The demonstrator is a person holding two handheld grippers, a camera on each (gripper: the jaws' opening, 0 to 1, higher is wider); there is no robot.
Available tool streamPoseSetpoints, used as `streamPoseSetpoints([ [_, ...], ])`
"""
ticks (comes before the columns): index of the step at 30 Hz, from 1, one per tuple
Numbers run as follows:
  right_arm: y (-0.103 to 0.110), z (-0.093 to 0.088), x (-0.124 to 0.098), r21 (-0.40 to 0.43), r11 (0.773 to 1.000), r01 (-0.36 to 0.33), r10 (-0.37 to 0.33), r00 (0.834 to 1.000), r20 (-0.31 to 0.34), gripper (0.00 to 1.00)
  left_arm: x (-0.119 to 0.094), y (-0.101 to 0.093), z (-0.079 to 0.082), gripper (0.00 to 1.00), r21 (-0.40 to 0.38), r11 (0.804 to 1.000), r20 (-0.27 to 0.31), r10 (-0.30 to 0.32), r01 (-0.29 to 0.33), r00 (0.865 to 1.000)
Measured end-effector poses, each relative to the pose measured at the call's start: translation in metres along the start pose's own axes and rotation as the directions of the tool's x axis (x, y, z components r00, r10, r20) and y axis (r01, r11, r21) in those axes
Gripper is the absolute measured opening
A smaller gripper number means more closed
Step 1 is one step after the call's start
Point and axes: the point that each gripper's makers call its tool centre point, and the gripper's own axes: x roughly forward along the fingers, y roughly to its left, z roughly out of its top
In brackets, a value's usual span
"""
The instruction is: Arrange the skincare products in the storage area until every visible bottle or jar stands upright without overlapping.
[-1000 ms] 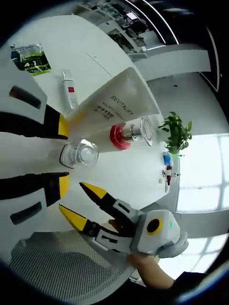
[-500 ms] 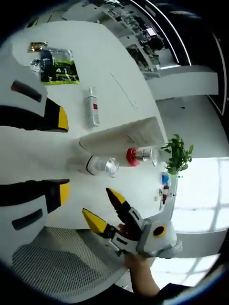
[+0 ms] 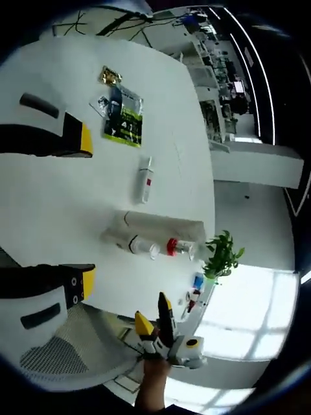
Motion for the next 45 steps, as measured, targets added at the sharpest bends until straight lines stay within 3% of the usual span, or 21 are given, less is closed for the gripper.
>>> streamPoseSetpoints([
  [5, -0.001, -0.004, -0.013, 0.009, 1.000, 0.012, -0.012, 1.000, 0.013, 0.71, -0.026, 0.010, 0.003, 0.76, -0.041, 0.996, 0.048, 0.077, -0.075, 0.996],
  [12, 0.006, -0.004, -0.025, 0.024, 0.999, 0.022, -0.023, 1.000, 0.021, 0.77, -0.059, 0.019, 0.000, 0.85, -0.116, 0.986, 0.081, 0.128, -0.118, 0.988],
  [18, 0.002, 0.015, -0.034, 0.109, 0.992, 0.063, -0.073, 0.993, 0.092, 0.80, -0.073, 0.023, -0.008, 0.96, -0.116, 0.990, 0.076, 0.083, -0.074, 0.994],
  [23, -0.004, 0.019, -0.036, 0.148, 0.981, 0.125, -0.137, 0.988, 0.072, 0.93, -0.080, 0.019, -0.018, 0.99, -0.085, 0.996, 0.022, 0.020, -0.018, 1.000],
  [30, -0.006, 0.024, -0.032, 0.114, 0.985, 0.131, -0.140, 0.988, 0.072, 0.99, -0.083, 0.040, -0.012, 0.99, -0.079, 0.996, 0.052, 0.038, -0.034, 0.998],
  [33, -0.007, 0.022, -0.027, 0.107, 0.986, 0.130, -0.134, 0.990, 0.035, 0.99, -0.083, 0.050, -0.012, 0.97, -0.113, 0.992, 0.060, 0.070, -0.063, 0.996],
  [37, -0.014, 0.037, -0.025, 0.032, 0.991, 0.126, -0.128, 0.990, 0.052, 0.99, -0.082, 0.048, -0.012, 0.94, -0.146, 0.988, 0.071, 0.063, -0.052, 0.995],
  [40, -0.022, 0.049, -0.018, 0.041, 0.994, 0.105, -0.107, 0.992, 0.059, 0.93, -0.078, 0.054, -0.012, 0.97, -0.184, 0.980, 0.065, 0.089, -0.076, 0.994],
  [44, -0.027, 0.074, -0.007, -0.016, 0.996, 0.086, -0.084, 0.992, 0.098, 0.99, -0.073, 0.049, 0.000, 0.96, -0.251, 0.967, 0.123, 0.077, -0.044, 0.989],
  [45, -0.027, 0.080, -0.003, -0.026, 0.997, 0.074, -0.070, 0.991, 0.114, 0.99, -0.072, 0.051, 0.000, 0.96, -0.250, 0.967, 0.116, 0.077, -0.046, 0.990],
])
